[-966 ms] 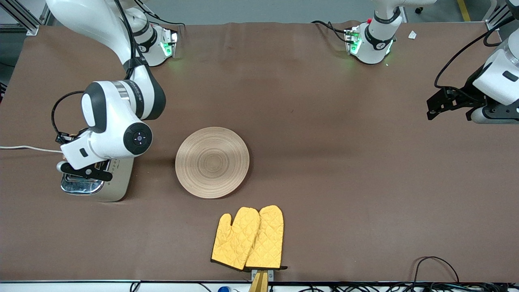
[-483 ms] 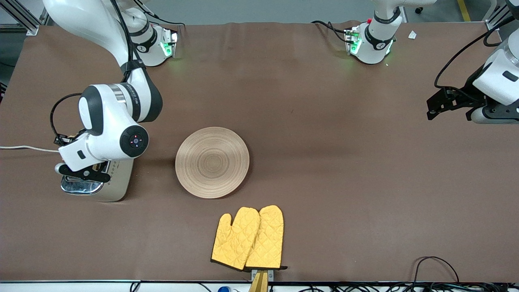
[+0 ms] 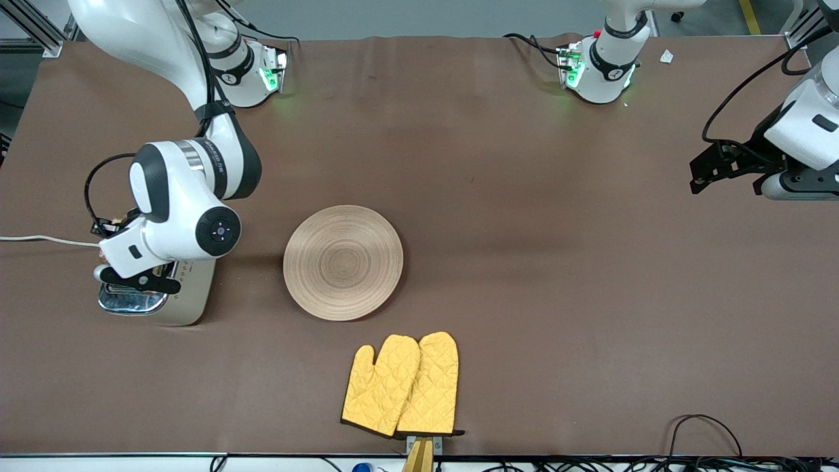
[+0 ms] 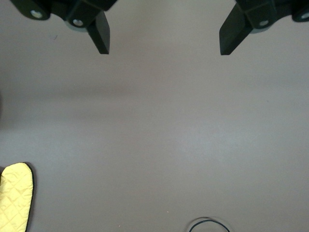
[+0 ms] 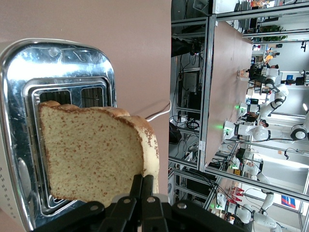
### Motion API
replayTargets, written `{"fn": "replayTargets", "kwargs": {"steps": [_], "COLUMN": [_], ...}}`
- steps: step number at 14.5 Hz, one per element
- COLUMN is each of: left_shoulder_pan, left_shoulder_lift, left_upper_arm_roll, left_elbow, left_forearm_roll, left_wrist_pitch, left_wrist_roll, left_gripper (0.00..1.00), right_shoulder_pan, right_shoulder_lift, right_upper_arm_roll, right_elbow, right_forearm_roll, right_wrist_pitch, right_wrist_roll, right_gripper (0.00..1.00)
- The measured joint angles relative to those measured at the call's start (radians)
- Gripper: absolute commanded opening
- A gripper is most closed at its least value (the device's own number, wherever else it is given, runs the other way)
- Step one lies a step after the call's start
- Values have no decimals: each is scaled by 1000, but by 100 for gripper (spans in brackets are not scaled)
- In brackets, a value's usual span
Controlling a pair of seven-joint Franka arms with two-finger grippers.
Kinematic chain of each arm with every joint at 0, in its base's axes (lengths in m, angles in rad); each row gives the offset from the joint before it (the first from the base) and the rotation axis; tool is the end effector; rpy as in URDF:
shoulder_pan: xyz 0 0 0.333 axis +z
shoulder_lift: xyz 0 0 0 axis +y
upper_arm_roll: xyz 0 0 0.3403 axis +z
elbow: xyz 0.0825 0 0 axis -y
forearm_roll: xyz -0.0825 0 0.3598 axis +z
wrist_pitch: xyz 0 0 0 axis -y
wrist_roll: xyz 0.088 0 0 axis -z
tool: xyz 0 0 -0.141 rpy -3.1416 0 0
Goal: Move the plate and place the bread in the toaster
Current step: 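Lower the bread edge-first into a toaster slot with the right gripper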
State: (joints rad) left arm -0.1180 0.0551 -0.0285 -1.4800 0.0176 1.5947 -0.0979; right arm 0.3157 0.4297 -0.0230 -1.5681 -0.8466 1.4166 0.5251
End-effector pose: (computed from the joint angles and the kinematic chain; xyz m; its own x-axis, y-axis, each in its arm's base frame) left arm 0.5485 -0.0780 0.6281 0.9970 -0.0486 0.0609 -0.0481 -0.9988 -0.0101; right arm 0.6032 0.0643 0.4160 0.9843 -0.1532 -0.0882 -0.0070 -0.5325 0.8464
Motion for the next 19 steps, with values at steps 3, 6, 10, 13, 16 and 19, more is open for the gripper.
{"fn": "replayTargets", "kwargs": {"steps": [3, 6, 10, 13, 16, 19], "left_shoulder_pan": [0, 0, 0, 0, 0, 0], "left_shoulder_lift": [0, 0, 0, 0, 0, 0], "left_upper_arm_roll": [0, 0, 0, 0, 0, 0], "left_elbow": [0, 0, 0, 0, 0, 0], "left_forearm_roll": [0, 0, 0, 0, 0, 0], "left_wrist_pitch": [0, 0, 0, 0, 0, 0], "left_wrist_roll": [0, 0, 0, 0, 0, 0], "left_gripper": [100, 100, 100, 100, 100, 100], "right_shoulder_pan": [-1, -1, -1, -1, -1, -1], "right_shoulder_lift": [-7, -29, -62, -65, -65, -65], "right_upper_arm_roll": [0, 0, 3, 3, 3, 3], "right_elbow": [-12, -30, -70, -79, -81, -81], "right_forearm_roll": [-1, -1, -1, -1, -1, -14], "right_wrist_pitch": [0, 0, 0, 8, 31, 53], "right_wrist_roll": [0, 0, 0, 0, 0, 0], "right_gripper": [1, 1, 1, 1, 1, 1]}}
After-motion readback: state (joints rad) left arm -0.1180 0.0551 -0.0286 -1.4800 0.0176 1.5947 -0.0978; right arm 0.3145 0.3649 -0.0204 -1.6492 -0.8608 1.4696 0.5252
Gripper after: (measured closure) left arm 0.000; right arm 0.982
